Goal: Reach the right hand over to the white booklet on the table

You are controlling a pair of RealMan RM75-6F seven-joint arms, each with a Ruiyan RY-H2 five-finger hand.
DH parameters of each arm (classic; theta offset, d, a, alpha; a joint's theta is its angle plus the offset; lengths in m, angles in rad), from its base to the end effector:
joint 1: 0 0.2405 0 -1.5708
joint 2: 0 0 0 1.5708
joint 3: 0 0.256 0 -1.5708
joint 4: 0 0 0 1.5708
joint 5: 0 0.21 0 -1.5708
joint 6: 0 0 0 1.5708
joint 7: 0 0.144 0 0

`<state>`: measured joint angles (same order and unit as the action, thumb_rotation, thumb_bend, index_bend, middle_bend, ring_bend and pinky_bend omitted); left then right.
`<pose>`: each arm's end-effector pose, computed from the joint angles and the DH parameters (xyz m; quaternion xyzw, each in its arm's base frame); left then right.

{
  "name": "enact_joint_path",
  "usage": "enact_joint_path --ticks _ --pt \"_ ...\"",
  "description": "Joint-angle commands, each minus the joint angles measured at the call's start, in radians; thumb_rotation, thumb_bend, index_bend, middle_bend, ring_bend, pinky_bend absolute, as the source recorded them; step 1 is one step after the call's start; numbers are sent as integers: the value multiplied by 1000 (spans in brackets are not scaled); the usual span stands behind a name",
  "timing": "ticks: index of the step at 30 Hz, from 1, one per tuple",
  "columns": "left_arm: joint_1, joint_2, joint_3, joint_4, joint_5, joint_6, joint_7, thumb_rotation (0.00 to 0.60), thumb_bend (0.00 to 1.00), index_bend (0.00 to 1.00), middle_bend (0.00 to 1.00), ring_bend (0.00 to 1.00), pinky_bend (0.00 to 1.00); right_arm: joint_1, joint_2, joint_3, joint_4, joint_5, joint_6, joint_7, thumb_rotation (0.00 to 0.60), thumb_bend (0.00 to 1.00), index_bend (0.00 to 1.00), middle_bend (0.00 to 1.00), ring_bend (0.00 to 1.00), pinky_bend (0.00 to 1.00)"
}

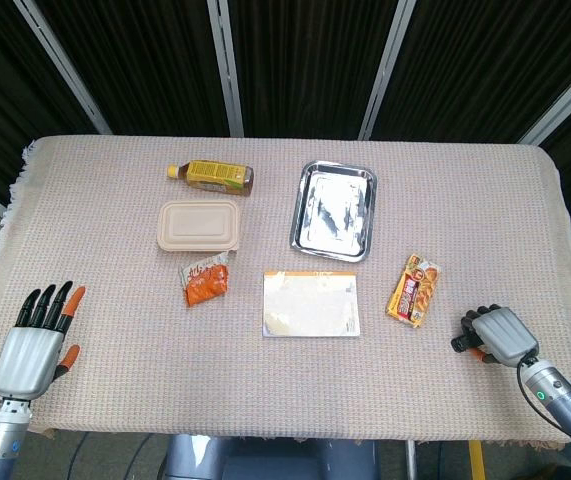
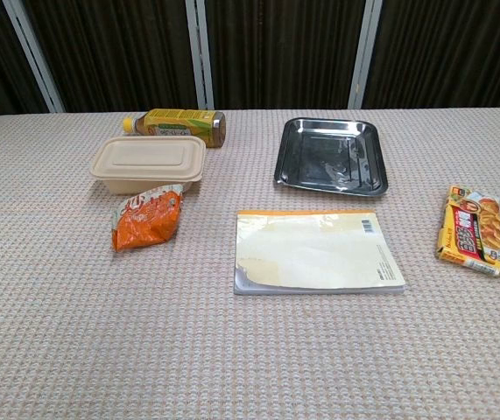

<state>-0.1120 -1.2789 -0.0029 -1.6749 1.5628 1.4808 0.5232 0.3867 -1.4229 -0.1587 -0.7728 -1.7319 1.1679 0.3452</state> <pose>-0.2699 0.1753 0.0958 -0.6822 -0.2768 -0.3087 0.6022 -0.3889 -0.2634 0.0872 0.8019 -0.3164 0.2295 0.4519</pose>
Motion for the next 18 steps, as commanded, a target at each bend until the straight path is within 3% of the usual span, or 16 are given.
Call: enact_joint_path --ticks 1,10,18 --pt "-1 0 -1 0 -1 -1 0 600 304 0 0 0 77 -2 -1 3 3 2 10 -3 600 350 613 459 437 496" --pt "-3 7 1 -1 6 -2 -15 600 305 0 0 0 77 5 30 17 -70 -4 58 -78 600 350 662 508 519 594" --pt "-8 19 1 8 8 -9 -49 600 305 0 0 0 77 37 111 45 -276 -5 59 -248 600 350 706 554 587 666"
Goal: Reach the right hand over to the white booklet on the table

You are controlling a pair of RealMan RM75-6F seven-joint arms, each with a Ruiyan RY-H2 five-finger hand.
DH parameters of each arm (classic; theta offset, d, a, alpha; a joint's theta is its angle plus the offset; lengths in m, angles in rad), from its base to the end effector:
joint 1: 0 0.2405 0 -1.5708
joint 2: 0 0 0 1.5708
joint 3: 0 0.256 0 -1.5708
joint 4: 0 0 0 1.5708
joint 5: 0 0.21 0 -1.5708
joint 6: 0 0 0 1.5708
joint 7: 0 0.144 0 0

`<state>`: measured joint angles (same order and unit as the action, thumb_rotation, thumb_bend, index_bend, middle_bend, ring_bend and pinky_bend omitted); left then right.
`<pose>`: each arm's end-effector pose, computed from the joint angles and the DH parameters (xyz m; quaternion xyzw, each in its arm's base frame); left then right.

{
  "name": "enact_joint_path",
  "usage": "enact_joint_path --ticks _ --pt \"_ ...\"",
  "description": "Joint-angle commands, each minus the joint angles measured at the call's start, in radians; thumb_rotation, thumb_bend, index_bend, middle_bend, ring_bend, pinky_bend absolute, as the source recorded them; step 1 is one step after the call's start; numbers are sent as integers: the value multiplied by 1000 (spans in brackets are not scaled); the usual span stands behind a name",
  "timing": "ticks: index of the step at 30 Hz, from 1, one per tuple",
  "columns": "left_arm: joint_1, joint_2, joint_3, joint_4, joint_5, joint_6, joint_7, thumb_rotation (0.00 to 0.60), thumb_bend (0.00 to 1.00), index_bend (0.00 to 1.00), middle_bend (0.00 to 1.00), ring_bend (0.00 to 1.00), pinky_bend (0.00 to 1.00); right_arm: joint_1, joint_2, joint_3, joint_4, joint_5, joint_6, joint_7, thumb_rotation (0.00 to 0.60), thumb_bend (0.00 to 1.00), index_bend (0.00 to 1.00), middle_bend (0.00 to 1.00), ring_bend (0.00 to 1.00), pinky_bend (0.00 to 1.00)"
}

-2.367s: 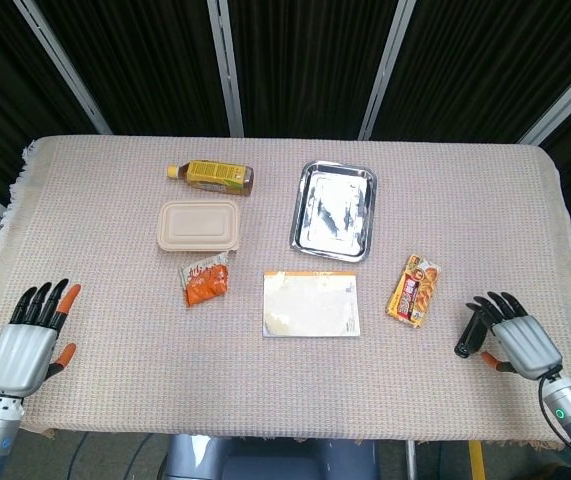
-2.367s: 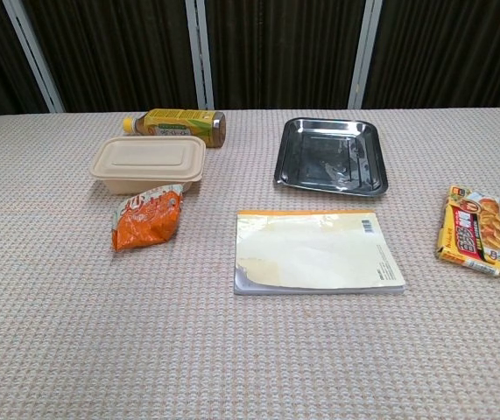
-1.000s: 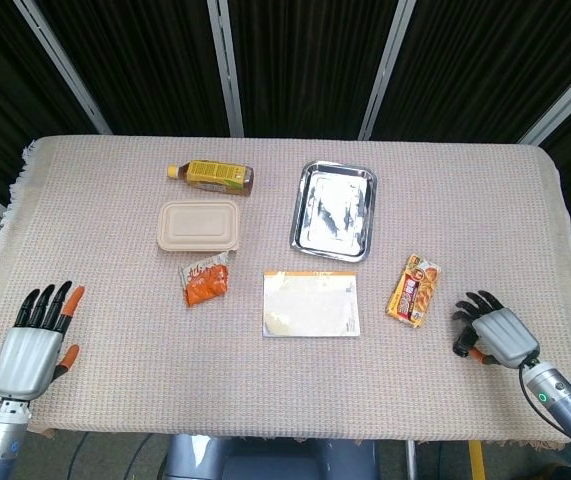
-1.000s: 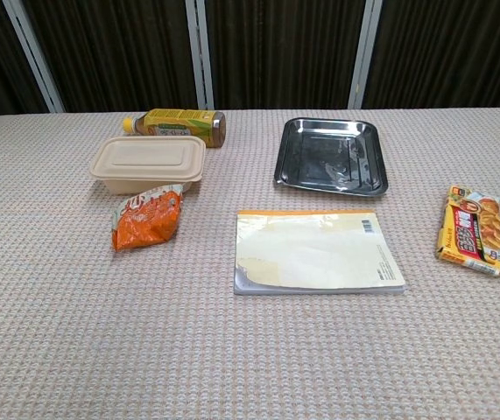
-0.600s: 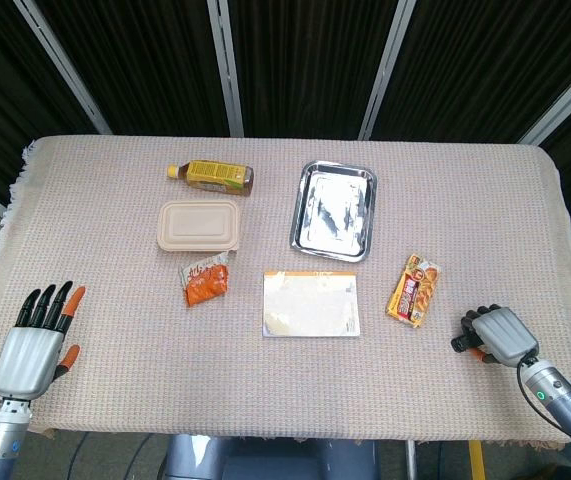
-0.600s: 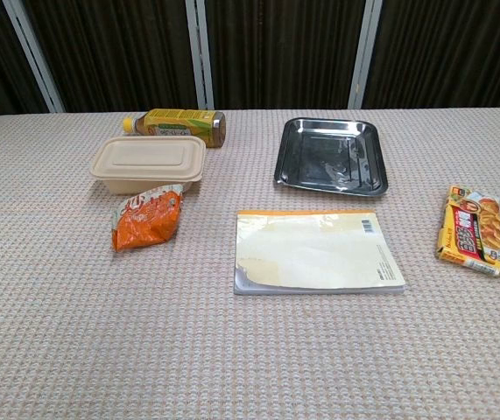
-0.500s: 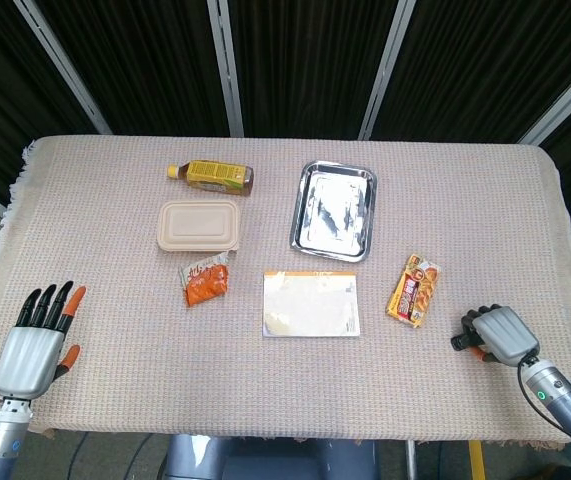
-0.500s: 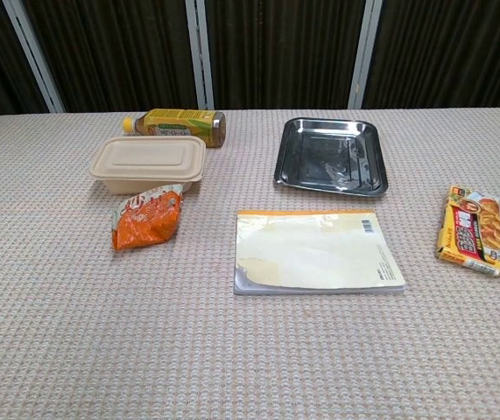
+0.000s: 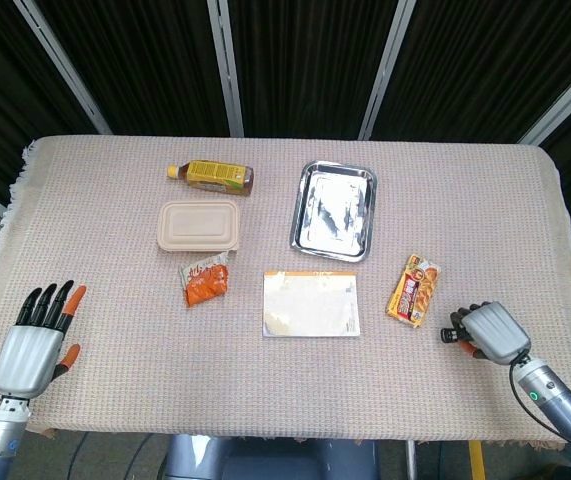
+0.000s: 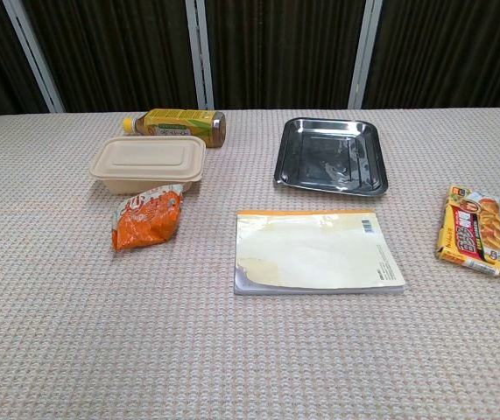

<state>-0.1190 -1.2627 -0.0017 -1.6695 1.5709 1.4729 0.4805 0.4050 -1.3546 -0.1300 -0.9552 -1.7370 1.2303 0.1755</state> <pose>-0.2713 0.1772 0.0992 -0.6840 -0.2814 -0.3165 0.5940 -0.3534 -0.2644 0.0899 0.8123 -0.2600 0.2622 0.4515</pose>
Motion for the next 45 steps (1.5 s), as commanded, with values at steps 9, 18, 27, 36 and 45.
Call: enact_joint_path --ticks 9,18,27,36,45 --pt "-6 17 3 6 6 -11 -37 600 303 0 0 0 77 74 129 63 -376 16 -66 -329 600 351 729 574 626 705" --pt "-14 35 3 8 -2 -28 -80 600 305 0 0 0 77 131 158 142 -620 86 -155 -606 600 351 730 579 634 711" --pt "-29 53 1 13 -11 -55 -131 600 304 0 0 0 77 200 96 218 -789 217 -257 -867 600 350 730 579 658 736" --pt "-29 80 -10 32 -40 -59 -210 600 306 0 0 0 76 297 -115 254 -763 393 -357 -1068 600 351 729 579 657 735" --pt "-14 88 -7 39 -42 -34 -228 600 304 0 0 0 73 366 -198 276 -724 471 -375 -1120 600 351 728 579 658 736"
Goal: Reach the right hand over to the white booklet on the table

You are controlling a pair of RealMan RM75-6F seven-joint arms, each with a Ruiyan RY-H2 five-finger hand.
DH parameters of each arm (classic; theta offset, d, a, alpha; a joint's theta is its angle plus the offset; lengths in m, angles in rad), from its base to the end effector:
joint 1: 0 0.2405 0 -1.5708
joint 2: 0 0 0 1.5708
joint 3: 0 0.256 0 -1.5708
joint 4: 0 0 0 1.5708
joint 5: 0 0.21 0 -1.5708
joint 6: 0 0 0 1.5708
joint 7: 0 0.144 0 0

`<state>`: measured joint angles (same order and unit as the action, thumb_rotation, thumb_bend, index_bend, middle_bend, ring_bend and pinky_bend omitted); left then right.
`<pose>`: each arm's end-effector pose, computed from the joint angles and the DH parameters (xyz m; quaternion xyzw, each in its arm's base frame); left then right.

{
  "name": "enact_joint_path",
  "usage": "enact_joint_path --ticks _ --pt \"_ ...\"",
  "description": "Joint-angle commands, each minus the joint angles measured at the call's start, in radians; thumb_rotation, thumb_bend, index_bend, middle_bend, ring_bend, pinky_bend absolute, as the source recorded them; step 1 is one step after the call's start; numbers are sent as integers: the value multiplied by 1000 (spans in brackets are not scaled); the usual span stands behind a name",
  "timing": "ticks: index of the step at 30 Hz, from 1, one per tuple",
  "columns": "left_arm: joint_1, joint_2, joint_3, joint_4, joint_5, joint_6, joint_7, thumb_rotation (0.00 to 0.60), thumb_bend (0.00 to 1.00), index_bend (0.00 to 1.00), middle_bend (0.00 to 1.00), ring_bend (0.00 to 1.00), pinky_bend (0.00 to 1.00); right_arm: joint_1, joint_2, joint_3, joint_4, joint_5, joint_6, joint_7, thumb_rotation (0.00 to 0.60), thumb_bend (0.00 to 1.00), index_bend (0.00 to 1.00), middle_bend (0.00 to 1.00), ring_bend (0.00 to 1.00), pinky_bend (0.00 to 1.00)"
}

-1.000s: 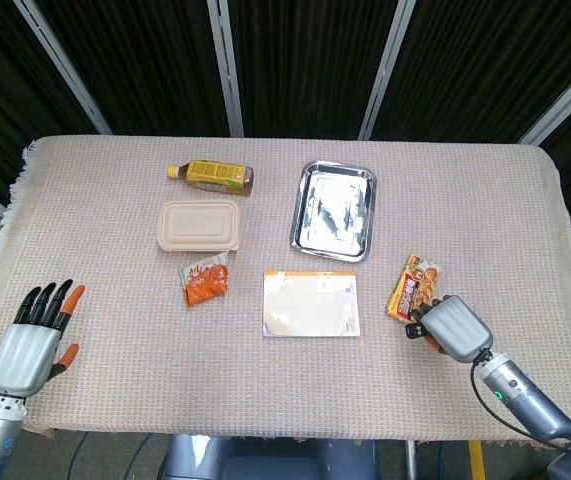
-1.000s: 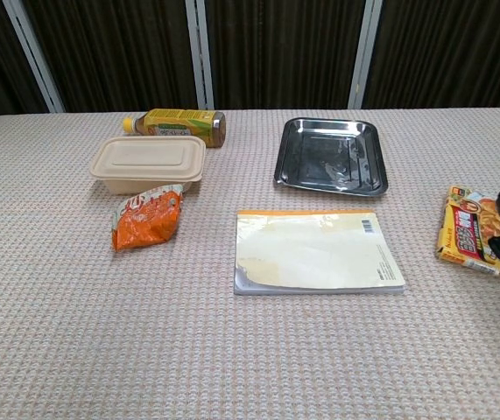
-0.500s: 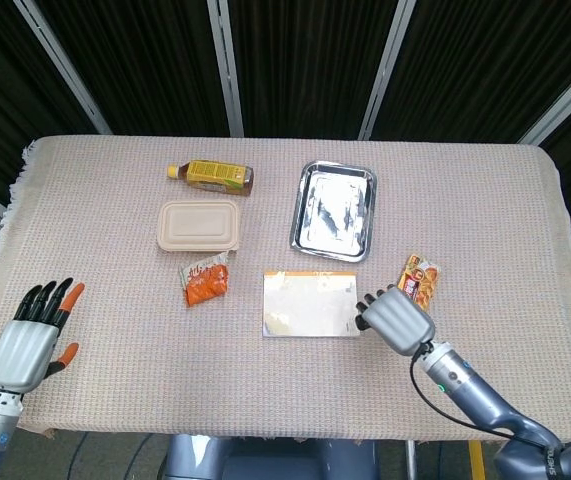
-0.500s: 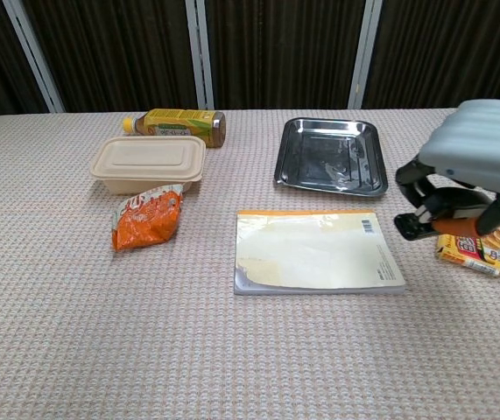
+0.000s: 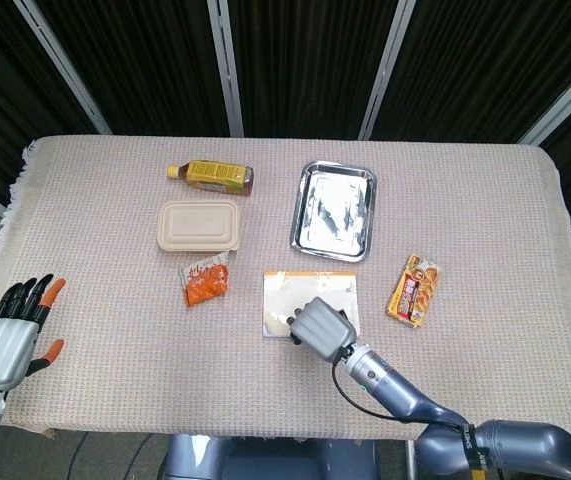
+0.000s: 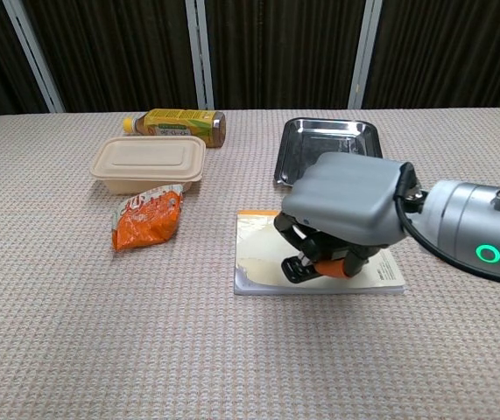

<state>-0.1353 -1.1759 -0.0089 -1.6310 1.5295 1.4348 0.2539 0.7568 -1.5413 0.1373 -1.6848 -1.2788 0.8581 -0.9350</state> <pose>-0.2944 0.1860 0.1253 -0.6655 -0.3322 -0.3309 0.5807 -0.0900 -0.2847 -0.0405 0.8792 -0.0959 0.2905 0.3652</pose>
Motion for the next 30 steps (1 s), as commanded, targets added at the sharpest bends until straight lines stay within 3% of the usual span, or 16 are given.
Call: enact_joint_path --ticks 1,12,24,30 --pt "4 2 0 1 -1 7 -3 600 304 0 0 0 73 21 -14 12 6 20 -2 -13 600 351 728 579 658 735" --pt "9 1 -3 2 -7 14 -1 600 305 0 0 0 73 79 -35 24 34 79 3 -24 600 350 728 579 658 735" --pt "-1 -8 -5 7 -27 -12 18 600 305 0 0 0 74 149 -76 25 157 117 -44 63 600 352 718 579 653 735" --pt "-6 -14 -4 7 -31 -21 30 600 304 0 0 0 73 157 -81 4 200 61 -28 131 600 343 556 550 625 735"
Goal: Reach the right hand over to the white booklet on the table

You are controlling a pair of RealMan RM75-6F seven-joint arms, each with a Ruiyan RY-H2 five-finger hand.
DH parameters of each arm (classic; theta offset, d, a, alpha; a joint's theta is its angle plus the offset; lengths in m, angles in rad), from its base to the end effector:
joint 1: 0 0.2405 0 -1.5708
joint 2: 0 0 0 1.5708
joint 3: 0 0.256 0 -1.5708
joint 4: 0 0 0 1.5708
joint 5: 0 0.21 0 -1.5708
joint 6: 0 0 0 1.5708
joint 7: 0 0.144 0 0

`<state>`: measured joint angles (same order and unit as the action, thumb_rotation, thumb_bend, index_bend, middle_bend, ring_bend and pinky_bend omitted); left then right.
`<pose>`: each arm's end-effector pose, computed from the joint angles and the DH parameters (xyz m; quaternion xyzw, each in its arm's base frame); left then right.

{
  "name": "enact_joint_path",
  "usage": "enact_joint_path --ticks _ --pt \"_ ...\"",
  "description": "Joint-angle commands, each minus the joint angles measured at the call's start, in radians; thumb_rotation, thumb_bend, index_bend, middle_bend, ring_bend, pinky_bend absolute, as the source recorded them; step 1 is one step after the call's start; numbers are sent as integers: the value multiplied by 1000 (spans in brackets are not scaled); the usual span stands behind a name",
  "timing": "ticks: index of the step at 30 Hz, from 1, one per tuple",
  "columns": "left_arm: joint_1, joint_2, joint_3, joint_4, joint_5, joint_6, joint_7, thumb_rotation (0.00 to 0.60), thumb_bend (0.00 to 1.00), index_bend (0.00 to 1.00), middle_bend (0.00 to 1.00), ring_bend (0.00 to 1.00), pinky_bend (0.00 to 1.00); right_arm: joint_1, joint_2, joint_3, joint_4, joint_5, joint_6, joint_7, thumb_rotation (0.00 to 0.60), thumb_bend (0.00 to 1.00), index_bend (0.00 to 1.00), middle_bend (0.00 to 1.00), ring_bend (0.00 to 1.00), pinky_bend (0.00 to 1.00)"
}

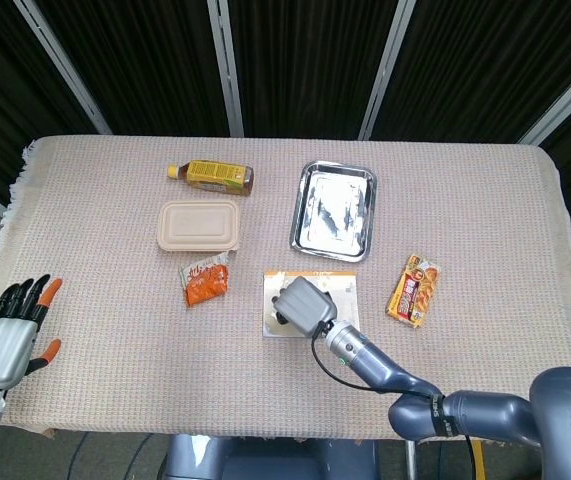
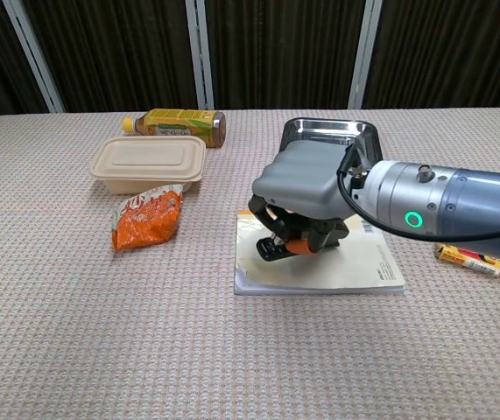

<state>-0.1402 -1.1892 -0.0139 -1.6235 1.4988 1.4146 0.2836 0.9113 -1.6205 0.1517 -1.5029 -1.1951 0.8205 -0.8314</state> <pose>-0.2982 0.1886 0.1210 -0.6662 -0.3347 -0.3151 0.5873 -0.0714 -0.3253 -0.0614 0.8792 -0.1017 0.2897 0.3644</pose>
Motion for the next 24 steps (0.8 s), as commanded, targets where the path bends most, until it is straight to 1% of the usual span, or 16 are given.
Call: enact_joint_path --ticks 1,3,5,7,11,15,17,18,19,20,21,22,24 --pt "-1 0 1 -1 0 -2 1 600 304 0 0 0 74 2 0 -15 20 -23 8 35 600 334 499 525 603 734" --pt "-2 0 1 0 0 -3 0 600 304 0 0 0 74 3 11 -21 16 -18 7 41 600 315 395 473 555 727" --pt "-2 0 2 0 3 -2 -1 600 304 0 0 0 73 1 21 -23 4 -8 9 43 600 295 270 401 495 702" --pt "-2 0 4 -1 6 -1 -2 600 304 0 0 0 73 0 28 -24 -7 0 15 42 600 280 186 352 462 691" --pt "0 2 9 -3 19 6 -6 600 304 0 0 0 73 -6 50 -31 -43 27 36 16 600 269 85 286 429 691" --pt "6 6 12 -4 32 22 -14 600 303 0 0 0 73 -13 81 -39 -96 66 65 -28 600 262 49 248 396 670" --pt "8 8 14 -4 36 27 -18 600 305 0 0 0 74 -20 104 -44 -132 92 92 -66 600 257 28 217 354 605" --pt "9 9 14 -5 39 31 -21 600 305 0 0 0 73 -26 119 -47 -154 105 114 -90 600 255 14 190 318 544" --pt "11 10 14 -5 41 35 -24 600 305 0 0 0 73 -35 136 -51 -179 116 140 -114 600 251 4 146 262 459" --pt "12 12 14 -4 43 39 -28 600 305 0 0 0 74 -47 155 -54 -207 124 172 -133 600 244 0 109 215 399" --pt "13 13 14 -4 44 42 -31 600 304 0 0 0 73 -57 168 -57 -226 127 195 -143 600 240 0 77 175 357" --pt "15 14 13 -4 45 46 -36 600 304 0 0 0 73 -75 189 -62 -255 125 233 -151 600 234 0 31 107 290" --pt "19 17 11 -2 44 53 -45 600 305 0 0 0 73 -120 231 -77 -306 99 310 -145 600 230 0 3 38 215"
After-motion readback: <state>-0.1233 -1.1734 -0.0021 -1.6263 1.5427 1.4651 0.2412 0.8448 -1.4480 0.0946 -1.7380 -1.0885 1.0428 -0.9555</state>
